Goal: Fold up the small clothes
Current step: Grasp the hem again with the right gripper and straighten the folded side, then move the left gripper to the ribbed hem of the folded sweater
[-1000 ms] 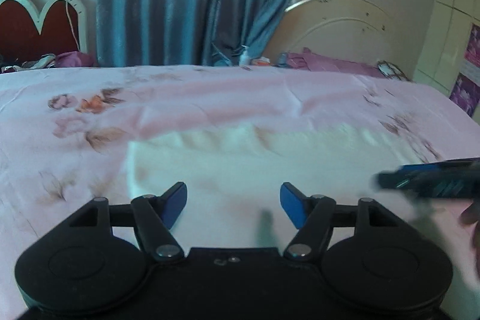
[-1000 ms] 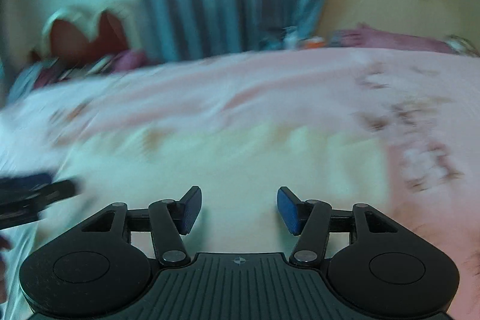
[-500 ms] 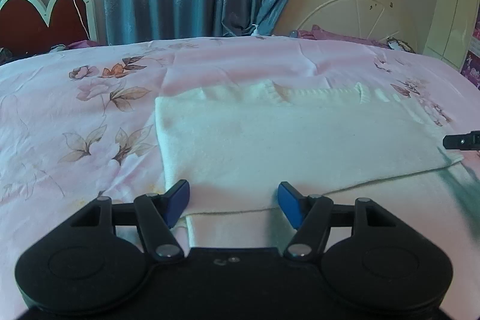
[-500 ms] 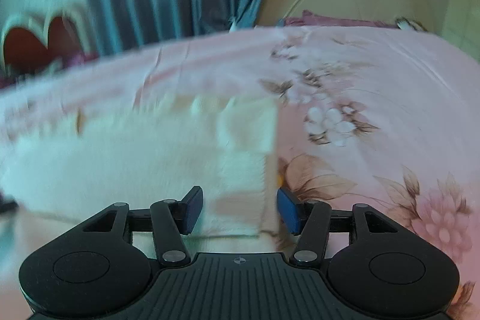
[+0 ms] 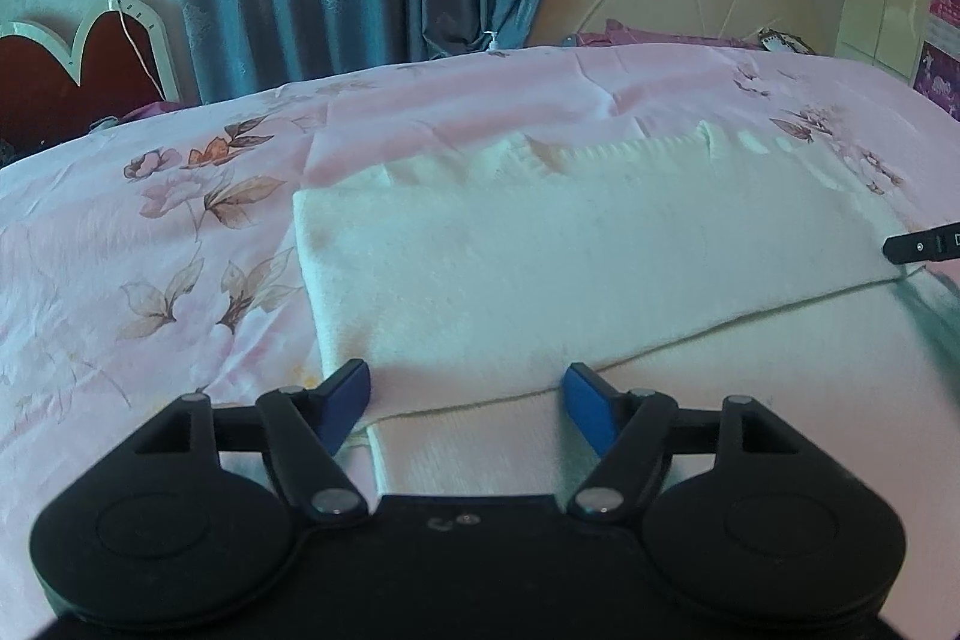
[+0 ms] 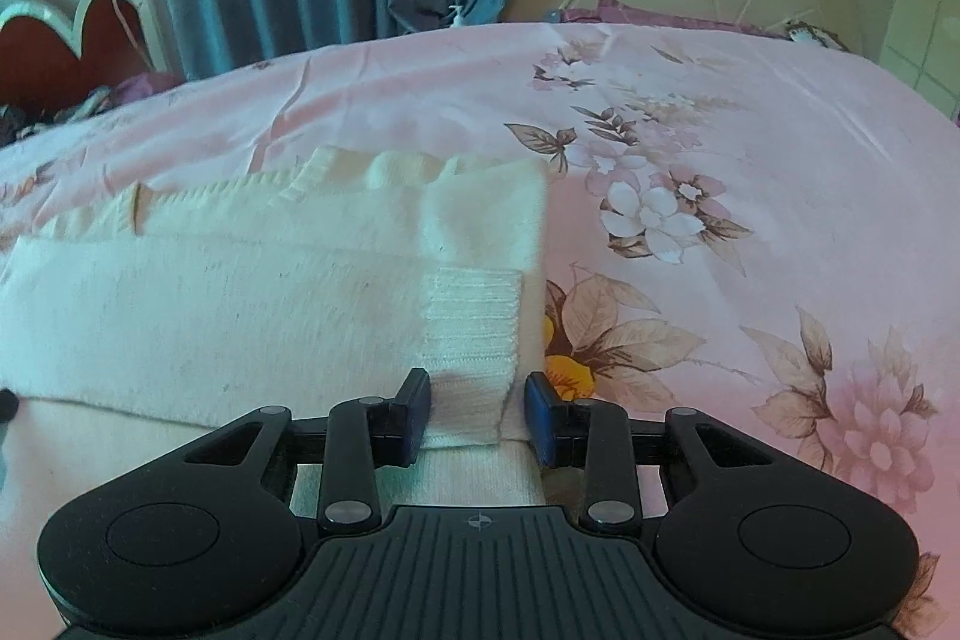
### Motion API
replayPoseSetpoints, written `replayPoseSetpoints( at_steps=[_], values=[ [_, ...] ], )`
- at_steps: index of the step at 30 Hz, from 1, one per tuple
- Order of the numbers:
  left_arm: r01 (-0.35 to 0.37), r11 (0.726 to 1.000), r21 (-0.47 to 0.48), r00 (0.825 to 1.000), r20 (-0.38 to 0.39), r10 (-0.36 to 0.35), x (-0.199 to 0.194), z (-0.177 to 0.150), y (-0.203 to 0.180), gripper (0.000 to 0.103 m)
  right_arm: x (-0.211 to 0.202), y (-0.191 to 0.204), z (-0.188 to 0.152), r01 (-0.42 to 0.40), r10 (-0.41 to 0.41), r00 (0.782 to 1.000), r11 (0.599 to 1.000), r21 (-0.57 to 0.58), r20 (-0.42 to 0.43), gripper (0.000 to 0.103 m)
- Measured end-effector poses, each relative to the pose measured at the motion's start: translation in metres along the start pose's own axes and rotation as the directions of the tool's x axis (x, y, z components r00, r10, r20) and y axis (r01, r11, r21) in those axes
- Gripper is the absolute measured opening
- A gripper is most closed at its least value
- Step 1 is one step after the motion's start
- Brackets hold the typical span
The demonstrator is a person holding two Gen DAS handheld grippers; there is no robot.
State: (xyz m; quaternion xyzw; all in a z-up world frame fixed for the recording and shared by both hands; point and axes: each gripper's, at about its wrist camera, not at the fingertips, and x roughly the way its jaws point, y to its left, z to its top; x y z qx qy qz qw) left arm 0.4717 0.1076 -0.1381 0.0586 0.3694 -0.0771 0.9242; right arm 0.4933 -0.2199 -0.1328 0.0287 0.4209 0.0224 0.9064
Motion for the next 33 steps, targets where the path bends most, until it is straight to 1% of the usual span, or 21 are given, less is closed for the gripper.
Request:
replayPoseSetpoints(
  at_steps=[5,6,9,10,11,12,13,14,15,16,19,20,21,22,23,24,25,26,29,31,33],
  values=[
    [-0.001,1.0,0.013,1.0,-0.008,0.001,0.0,0.001,-0.001,0.071,0.003,0.002,0.002,0.011,-0.012,1.0,1.0,-0.02,-0.018,0.034],
    [0.0,1.0,0.016,1.0,-0.011,0.0,-0.001,0.001,-0.001,0.074,0.003,0.003,0.002,0.012,-0.012,1.0,1.0,-0.024,-0.019,0.034],
    [-0.003,1.0,0.026,1.0,-0.021,0.003,-0.003,0.0,-0.003,0.087,-0.003,0.002,0.004,0.006,-0.006,1.0,1.0,-0.014,-0.021,0.034],
    [-0.016,0.999,0.031,1.0,-0.022,0.016,-0.005,-0.001,-0.004,0.092,-0.008,0.001,0.004,-0.001,0.0,1.0,1.0,-0.008,-0.015,0.036],
    [-0.024,0.999,0.033,0.999,-0.024,0.025,-0.007,-0.002,-0.005,0.093,-0.014,0.001,0.003,-0.004,0.004,1.0,1.0,-0.001,-0.003,0.051],
    [-0.026,0.999,0.031,0.999,-0.022,0.026,-0.011,-0.005,-0.005,0.093,-0.02,-0.001,0.001,-0.015,0.014,1.0,1.0,0.008,0.014,0.059],
    [-0.027,0.999,0.027,0.999,-0.023,0.028,-0.014,-0.007,-0.005,0.093,-0.026,-0.002,-0.001,-0.028,0.028,0.999,1.0,0.011,0.026,0.064],
    [-0.031,0.999,0.026,0.999,-0.025,0.032,-0.018,-0.011,-0.005,0.093,-0.033,-0.004,-0.004,-0.048,0.048,0.998,0.999,0.014,0.034,0.064],
    [-0.037,0.999,0.026,0.999,-0.027,0.038,-0.022,-0.014,-0.005,0.092,-0.039,-0.005,-0.007,-0.058,0.058,0.998,0.998,0.013,0.038,0.064],
    [-0.04,0.999,0.028,0.999,-0.03,0.041,-0.028,-0.018,-0.006,0.089,-0.045,-0.006,-0.011,-0.07,0.069,0.997,0.997,0.015,0.041,0.064],
    [-0.035,0.999,0.03,0.999,-0.027,0.035,-0.052,-0.032,-0.008,0.086,-0.069,-0.02,-0.028,-0.136,0.133,0.99,0.989,0.056,0.046,0.063],
    [-0.037,0.999,0.031,0.999,-0.033,0.038,-0.061,-0.04,-0.009,0.082,-0.078,-0.025,-0.036,-0.142,0.14,0.989,0.988,0.056,0.047,0.063],
    [-0.035,0.999,0.031,0.998,-0.042,0.036,-0.067,-0.045,-0.01,0.075,-0.085,-0.03,-0.044,-0.143,0.14,0.989,0.988,0.053,0.048,0.063],
    [-0.031,0.999,0.026,0.998,-0.05,0.032,-0.074,-0.051,-0.011,0.069,-0.094,-0.036,-0.053,-0.15,0.148,0.988,0.987,0.056,0.046,0.063],
    [-0.028,0.999,0.016,0.998,-0.054,0.029,-0.084,-0.058,-0.011,0.068,-0.103,-0.044,-0.063,-0.166,0.164,0.986,0.984,0.065,0.04,0.063],
    [-0.029,1.0,0.003,0.998,-0.057,0.029,-0.092,-0.064,-0.012,0.068,-0.111,-0.049,-0.071,-0.177,0.174,0.984,0.982,0.07,0.036,0.06],
    [-0.032,0.999,-0.015,0.998,-0.059,0.031,-0.104,-0.072,-0.012,0.068,-0.119,-0.054,-0.08,-0.182,0.18,0.983,0.981,0.071,0.034,0.052],
    [-0.03,0.999,-0.032,0.998,-0.057,0.028,-0.115,-0.08,-0.013,0.068,-0.131,-0.06,-0.091,-0.193,0.191,0.981,0.978,0.076,0.035,0.05],
    [0.012,0.996,-0.085,0.998,-0.065,-0.018,-0.148,-0.107,-0.015,0.067,-0.16,-0.075,-0.12,-0.235,0.233,0.972,0.967,0.1,0.035,0.049],
    [0.029,0.995,-0.095,0.996,-0.086,-0.038,-0.165,-0.127,-0.019,0.062,-0.177,-0.084,-0.144,-0.257,0.255,0.966,0.959,0.116,0.028,0.049],
    [0.037,0.994,-0.105,0.994,-0.094,-0.047,-0.18,-0.144,-0.022,0.062,-0.19,-0.09,-0.164,-0.279,0.279,0.96,0.951,0.132,0.016,0.049]
  ],
)
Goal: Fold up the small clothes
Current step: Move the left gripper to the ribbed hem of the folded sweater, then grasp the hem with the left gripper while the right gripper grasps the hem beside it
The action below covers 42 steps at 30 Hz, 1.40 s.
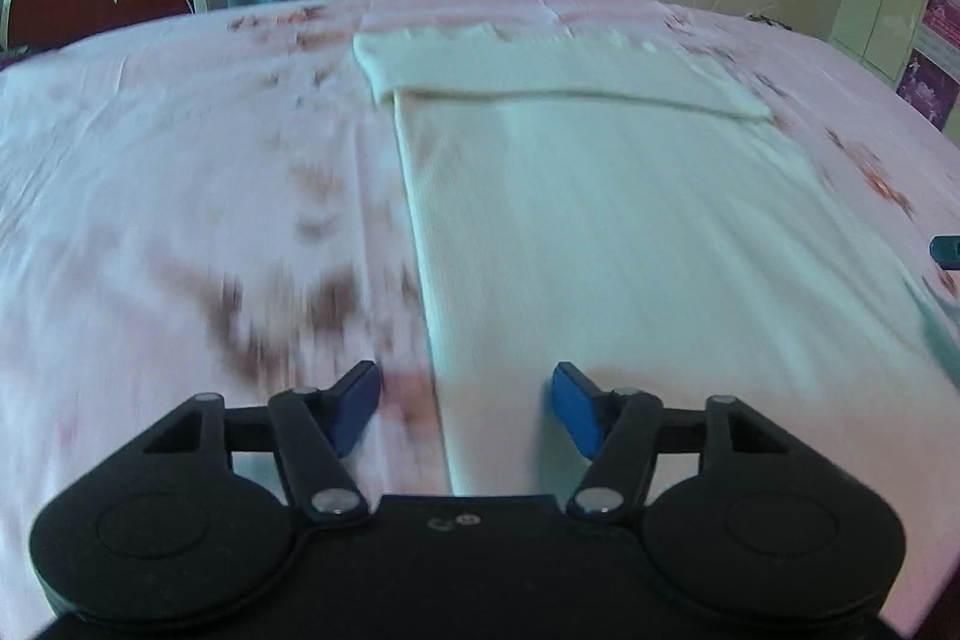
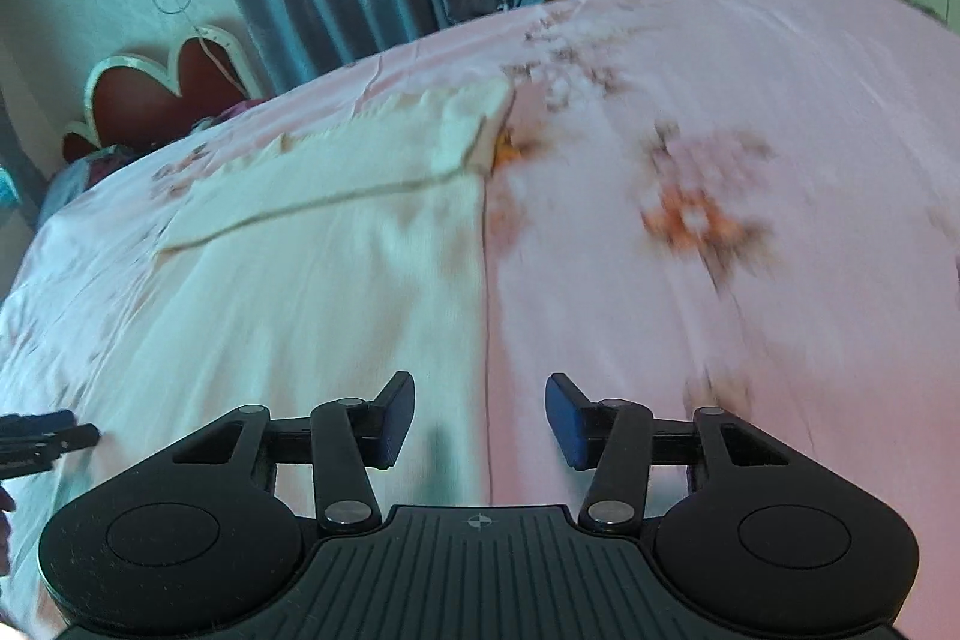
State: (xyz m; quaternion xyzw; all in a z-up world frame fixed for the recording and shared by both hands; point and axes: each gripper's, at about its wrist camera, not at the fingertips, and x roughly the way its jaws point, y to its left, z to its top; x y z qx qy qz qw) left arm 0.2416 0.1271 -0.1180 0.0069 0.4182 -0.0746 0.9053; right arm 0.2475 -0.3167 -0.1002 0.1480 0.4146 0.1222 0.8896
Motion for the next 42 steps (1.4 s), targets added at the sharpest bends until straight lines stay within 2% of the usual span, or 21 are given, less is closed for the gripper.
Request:
replayPoseSetpoints(
  at_steps=[2,4,7,9,12,16,18,20,24,25,26,27,28,30,31,33,35,37,39,42],
  values=[
    [0.013,1.0,-0.024,1.0,-0.001,-0.013,-0.014,-0.016,-0.001,0.06,-0.011,-0.006,-0.02,-0.025,0.025,0.999,0.999,0.023,-0.022,0.049],
    [0.025,0.999,-0.045,1.0,-0.005,-0.025,-0.024,-0.028,-0.004,0.054,-0.019,-0.009,-0.036,-0.043,0.045,0.998,0.998,0.043,-0.039,0.049],
    [0.034,0.998,-0.061,0.999,-0.014,-0.035,-0.036,-0.04,-0.011,0.048,-0.028,-0.015,-0.055,-0.071,0.076,0.996,0.994,0.087,-0.051,0.049],
    [0.06,0.992,-0.107,0.998,-0.022,-0.063,-0.043,-0.048,-0.01,0.045,-0.035,-0.019,-0.065,-0.098,0.105,0.993,0.988,0.117,-0.052,0.049],
    [0.108,0.974,-0.201,0.993,-0.022,-0.115,-0.052,-0.062,-0.002,0.04,-0.043,-0.023,-0.075,-0.132,0.142,0.988,0.98,0.15,-0.054,0.049],
    [0.187,0.93,-0.317,0.98,-0.012,-0.201,-0.058,-0.074,0.011,0.035,-0.052,-0.032,-0.084,-0.18,0.195,0.98,0.96,0.216,-0.05,0.048],
    [0.228,0.906,-0.357,0.97,-0.001,-0.244,-0.057,-0.078,0.016,0.035,-0.053,-0.035,-0.088,-0.2,0.219,0.974,0.947,0.251,-0.052,0.041],
    [0.241,0.898,-0.369,0.966,0.002,-0.258,-0.053,-0.077,0.017,0.035,-0.05,-0.036,-0.092,-0.227,0.255,0.965,0.931,0.285,-0.064,0.029],
    [0.252,0.895,-0.368,0.963,0.005,-0.269,-0.045,-0.072,0.015,0.032,-0.043,-0.033,-0.093,-0.257,0.292,0.953,0.919,0.3,-0.077,0.029],
    [0.253,0.894,-0.369,0.963,0.006,-0.269,-0.043,-0.071,0.015,0.029,-0.042,-0.032,-0.092,-0.265,0.301,0.95,0.916,0.303,-0.08,0.028],
    [0.255,0.892,-0.373,0.962,0.009,-0.272,-0.044,-0.073,0.016,0.026,-0.041,-0.031,-0.091,-0.273,0.31,0.947,0.914,0.302,-0.081,0.021],
    [0.256,0.89,-0.378,0.962,0.013,-0.271,-0.043,-0.075,0.017,0.01,-0.041,-0.03,-0.091,-0.278,0.314,0.946,0.914,0.295,-0.082,0.01],
    [0.253,0.888,-0.383,0.964,0.023,-0.265,-0.045,-0.076,0.018,0.003,-0.042,-0.029,-0.09,-0.278,0.312,0.947,0.916,0.287,-0.077,0.002],
    [0.308,0.856,-0.415,0.951,0.115,-0.287,-0.057,-0.08,0.025,0.003,-0.051,-0.031,-0.088,-0.331,0.353,0.935,0.896,0.296,-0.022,0.002],
    [0.319,0.85,-0.42,0.948,0.152,-0.281,-0.063,-0.082,0.027,0.003,-0.055,-0.033,-0.087,-0.341,0.358,0.934,0.893,0.293,-0.005,0.002],
    [0.283,0.863,-0.419,0.959,0.12,-0.257,-0.06,-0.086,0.03,0.004,-0.055,-0.036,-0.087,-0.315,0.332,0.943,0.907,0.279,-0.017,0.002],
    [0.253,0.866,-0.431,0.965,0.055,-0.255,-0.047,-0.093,0.033,0.004,-0.042,-0.039,-0.092,-0.264,0.298,0.951,0.924,0.278,-0.085,0.002],
    [0.266,0.85,-0.454,0.962,0.075,-0.262,-0.048,-0.094,0.035,0.004,-0.042,-0.04,-0.095,-0.277,0.309,0.949,0.915,0.293,-0.07,0.002],
    [0.274,0.847,-0.456,0.961,0.098,-0.258,-0.052,-0.092,0.034,0.003,-0.047,-0.042,-0.092,-0.303,0.325,0.945,0.901,0.31,-0.021,0.002],
    [0.295,0.838,-0.46,0.956,0.142,-0.258,-0.057,-0.086,0.035,0.003,-0.056,-0.037,-0.08,-0.327,0.335,0.942,0.902,0.282,0.023,0.002]
  ],
)
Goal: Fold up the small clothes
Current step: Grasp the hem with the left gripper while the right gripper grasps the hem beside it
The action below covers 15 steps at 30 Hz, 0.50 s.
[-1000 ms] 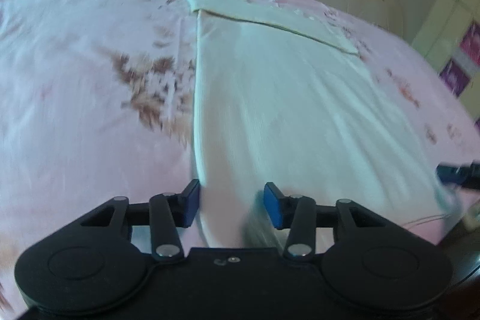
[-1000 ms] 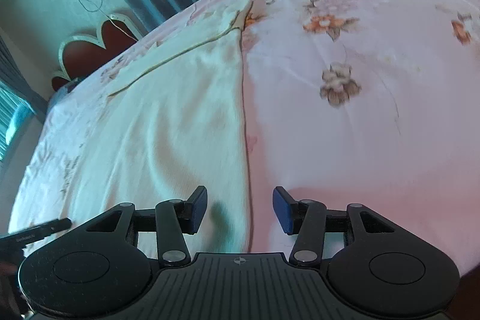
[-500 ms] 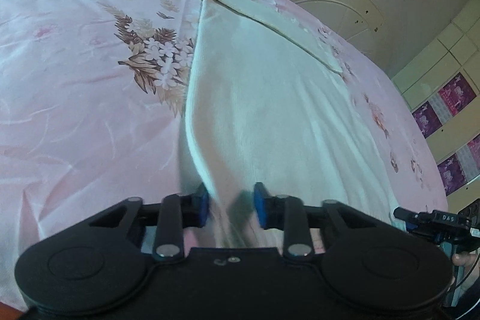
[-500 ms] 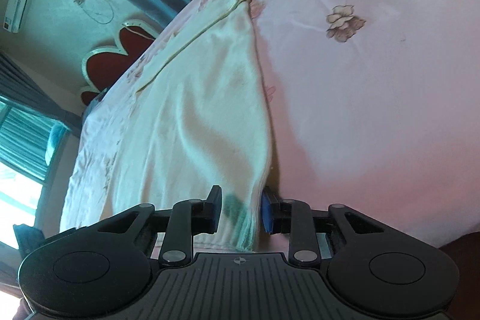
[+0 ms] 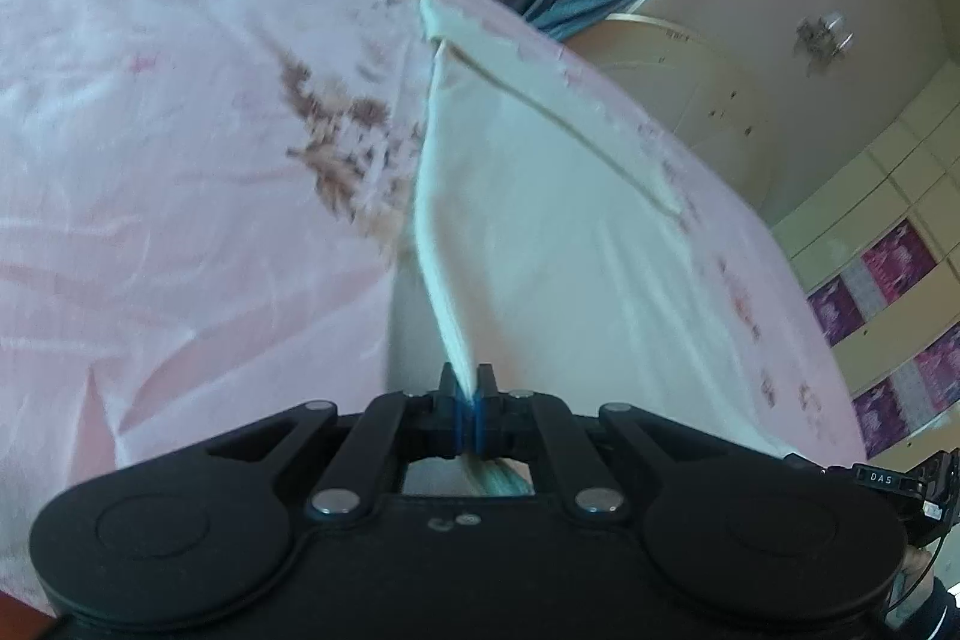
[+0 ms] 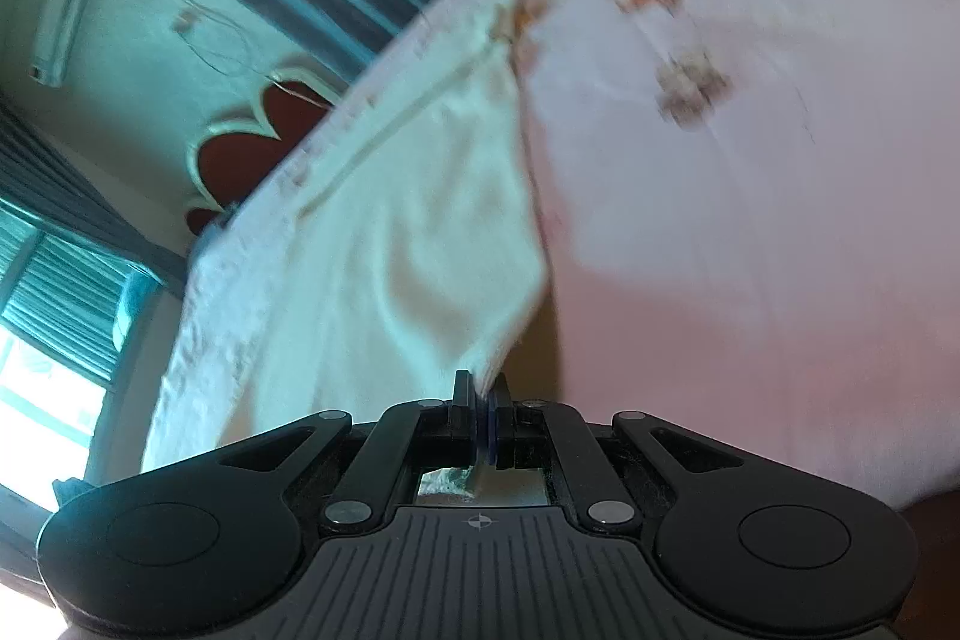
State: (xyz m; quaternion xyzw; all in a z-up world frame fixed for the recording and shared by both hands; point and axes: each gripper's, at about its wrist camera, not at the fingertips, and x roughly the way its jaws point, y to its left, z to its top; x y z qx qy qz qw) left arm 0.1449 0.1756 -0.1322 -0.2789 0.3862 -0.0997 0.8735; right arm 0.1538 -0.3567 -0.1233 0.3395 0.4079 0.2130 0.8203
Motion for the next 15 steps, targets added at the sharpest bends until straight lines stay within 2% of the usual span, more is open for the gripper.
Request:
replayPoseSetpoints(
  at_steps=[7,11,15],
  values=[
    [0.065,0.998,-0.011,0.991,0.117,-0.063,-0.009,0.04,-0.021,0.003,-0.002,0.04,0.051,-0.037,0.047,0.993,0.995,-0.094,0.11,0.002],
    [0.093,0.996,0.005,0.979,0.184,-0.092,-0.006,0.077,-0.035,0.003,0.005,0.065,0.089,-0.028,0.054,0.981,0.99,-0.137,0.188,0.002],
    [0.111,0.994,-0.005,0.967,0.231,-0.107,0.011,0.125,-0.043,0.003,0.026,0.08,0.136,-0.042,0.073,0.972,0.989,-0.14,0.225,0.002]
  ],
)
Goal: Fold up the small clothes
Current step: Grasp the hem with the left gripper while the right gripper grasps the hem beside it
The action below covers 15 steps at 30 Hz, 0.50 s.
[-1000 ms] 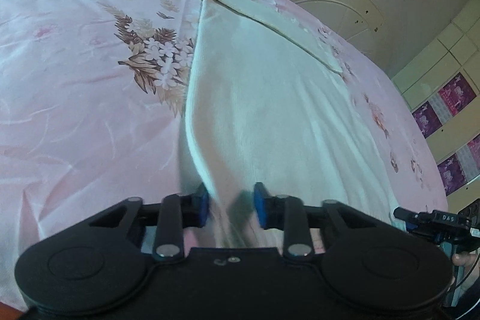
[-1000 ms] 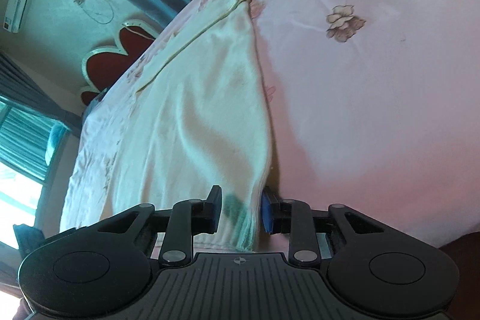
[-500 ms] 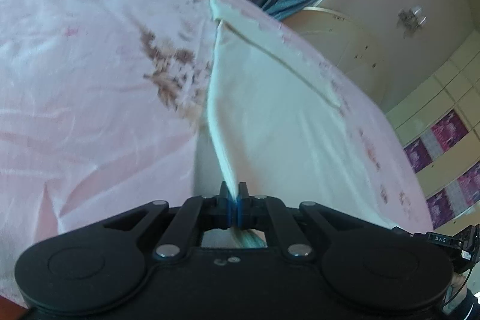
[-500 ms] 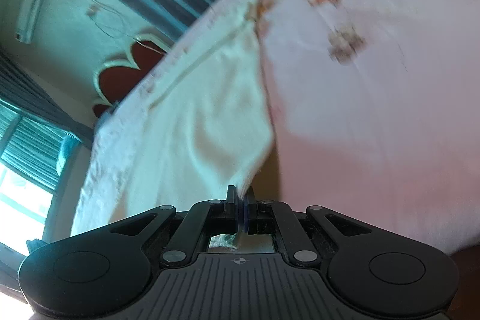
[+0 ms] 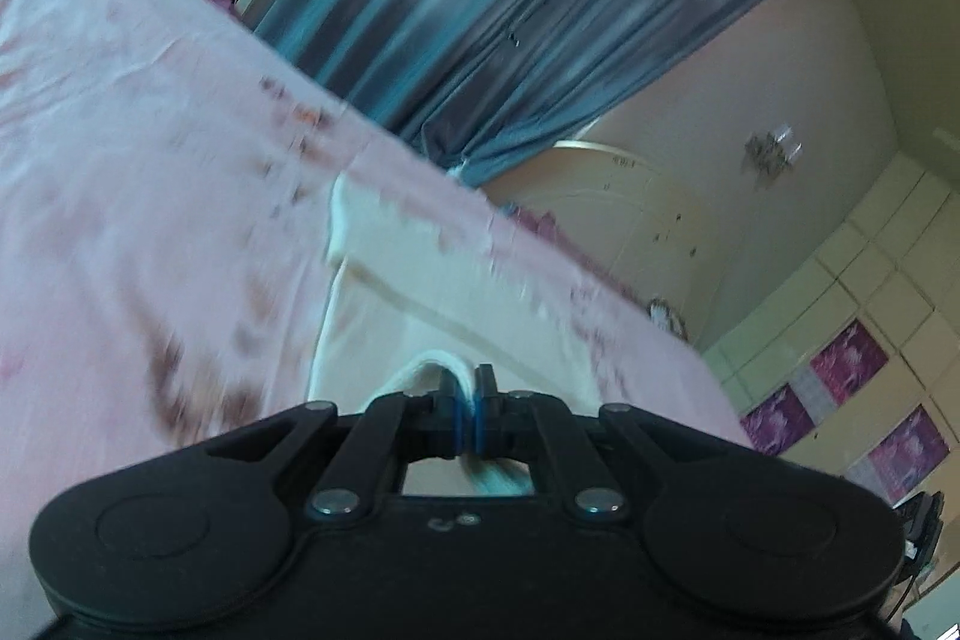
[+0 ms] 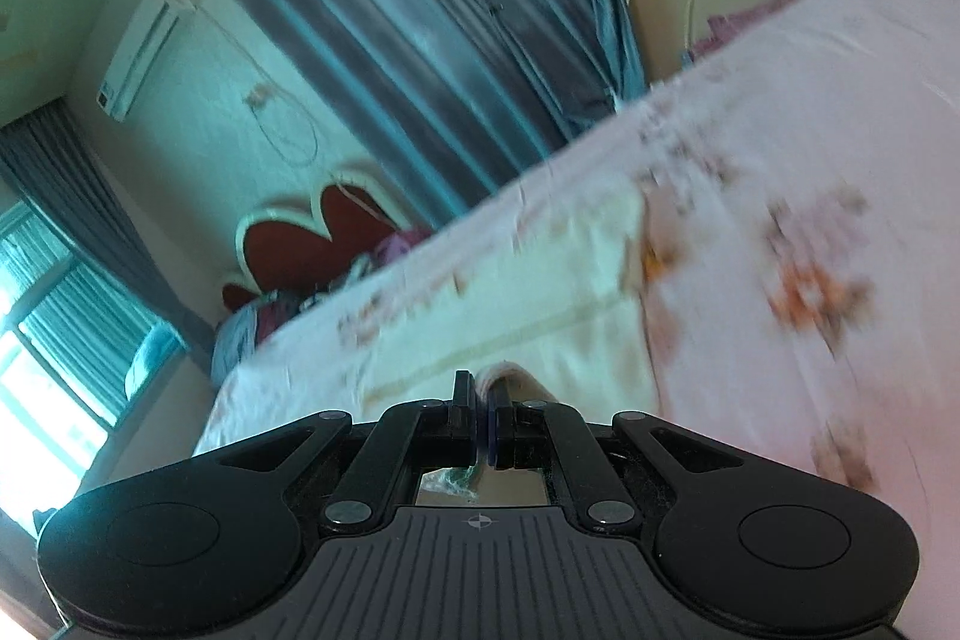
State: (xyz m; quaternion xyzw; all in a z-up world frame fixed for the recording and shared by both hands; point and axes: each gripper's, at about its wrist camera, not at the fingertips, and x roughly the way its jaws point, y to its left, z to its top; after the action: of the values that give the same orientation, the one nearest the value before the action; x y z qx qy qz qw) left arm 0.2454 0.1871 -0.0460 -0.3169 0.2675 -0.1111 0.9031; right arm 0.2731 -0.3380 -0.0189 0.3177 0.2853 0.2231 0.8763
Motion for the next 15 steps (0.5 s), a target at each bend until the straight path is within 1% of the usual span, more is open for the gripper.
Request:
replayPoseSetpoints(
  at_steps=[5,7,9,12,15],
  values=[
    [0.01,0.999,0.045,1.0,-0.009,-0.01,0.056,0.047,-0.005,0.003,0.056,-0.007,0.048,0.016,-0.017,1.0,0.999,0.051,0.025,0.002],
    [0.003,0.999,0.036,1.0,-0.031,-0.002,0.084,0.061,0.001,0.003,0.078,-0.015,0.063,0.032,-0.034,0.999,0.997,0.064,0.019,0.002],
    [0.0,1.0,0.019,0.999,-0.054,0.001,0.115,0.074,0.009,0.003,0.105,-0.024,0.077,0.068,-0.069,0.998,0.995,0.075,0.004,0.002],
    [-0.001,1.0,0.01,0.996,-0.084,0.002,0.155,0.088,0.021,0.003,0.141,-0.041,0.091,0.105,-0.104,0.994,0.989,0.099,-0.017,0.002],
    [-0.01,1.0,-0.002,0.992,-0.122,0.009,0.194,0.101,0.035,0.003,0.174,-0.062,0.098,0.135,-0.13,0.99,0.983,0.128,-0.047,0.002]
  ],
)
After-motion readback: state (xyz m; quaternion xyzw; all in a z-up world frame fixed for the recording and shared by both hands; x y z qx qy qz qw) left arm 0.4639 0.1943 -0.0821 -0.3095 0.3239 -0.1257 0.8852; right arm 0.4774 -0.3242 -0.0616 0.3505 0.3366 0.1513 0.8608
